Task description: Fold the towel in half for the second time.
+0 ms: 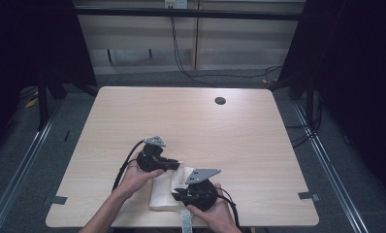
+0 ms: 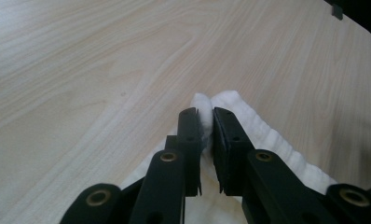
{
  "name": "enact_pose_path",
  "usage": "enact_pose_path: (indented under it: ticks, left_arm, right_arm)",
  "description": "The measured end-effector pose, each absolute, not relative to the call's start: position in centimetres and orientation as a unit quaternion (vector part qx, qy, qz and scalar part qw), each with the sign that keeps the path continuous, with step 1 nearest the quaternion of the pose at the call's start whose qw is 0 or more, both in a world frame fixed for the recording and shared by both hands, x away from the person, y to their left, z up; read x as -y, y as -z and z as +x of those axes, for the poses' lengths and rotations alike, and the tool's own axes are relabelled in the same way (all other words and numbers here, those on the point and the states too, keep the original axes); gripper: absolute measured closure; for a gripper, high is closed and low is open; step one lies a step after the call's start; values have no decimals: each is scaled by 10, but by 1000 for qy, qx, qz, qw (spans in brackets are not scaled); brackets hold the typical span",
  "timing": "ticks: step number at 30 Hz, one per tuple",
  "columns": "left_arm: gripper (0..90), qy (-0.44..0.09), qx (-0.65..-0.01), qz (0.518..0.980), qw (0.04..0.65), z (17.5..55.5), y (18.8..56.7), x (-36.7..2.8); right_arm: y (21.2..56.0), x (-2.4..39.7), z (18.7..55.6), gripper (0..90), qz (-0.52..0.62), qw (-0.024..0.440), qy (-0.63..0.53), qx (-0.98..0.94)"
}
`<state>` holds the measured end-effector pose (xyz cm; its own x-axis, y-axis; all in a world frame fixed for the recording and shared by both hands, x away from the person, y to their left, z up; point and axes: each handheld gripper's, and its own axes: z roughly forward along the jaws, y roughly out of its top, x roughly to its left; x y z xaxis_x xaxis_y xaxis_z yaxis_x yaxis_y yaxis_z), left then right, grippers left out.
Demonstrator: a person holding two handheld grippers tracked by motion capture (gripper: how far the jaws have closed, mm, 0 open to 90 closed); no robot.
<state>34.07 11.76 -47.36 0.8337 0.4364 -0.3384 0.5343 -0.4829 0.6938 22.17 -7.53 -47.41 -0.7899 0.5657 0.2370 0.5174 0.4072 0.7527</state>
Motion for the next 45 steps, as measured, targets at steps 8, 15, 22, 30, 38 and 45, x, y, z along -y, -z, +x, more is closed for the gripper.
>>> enact_pose_path:
  ticks: [8, 15, 22, 30, 38, 45]
  left_arm:
    - [800, 75, -283, 852, 434, 341, 479, -109]
    - [791, 72, -267, 862, 425, 341, 478, -94]
    - [747, 85, -265, 856, 435, 341, 480, -87]
    - [633, 72, -264, 850, 450, 342, 475, -97]
    - [516, 52, -255, 849, 460, 335, 463, -103]
    - [447, 31, -262, 852, 453, 324, 455, -111]
  right_arm:
    - [476, 87, 220, 737, 336, 32, -417, -844]
    - [482, 94, 219, 701, 338, 34, -406, -849]
    - [480, 109, 221, 675, 339, 36, -411, -846]
    - [482, 121, 222, 596, 361, 26, -411, -836]
    - [473, 133, 223, 526, 372, 48, -417, -828]
    - [465, 143, 226, 595, 362, 72, -430, -824]
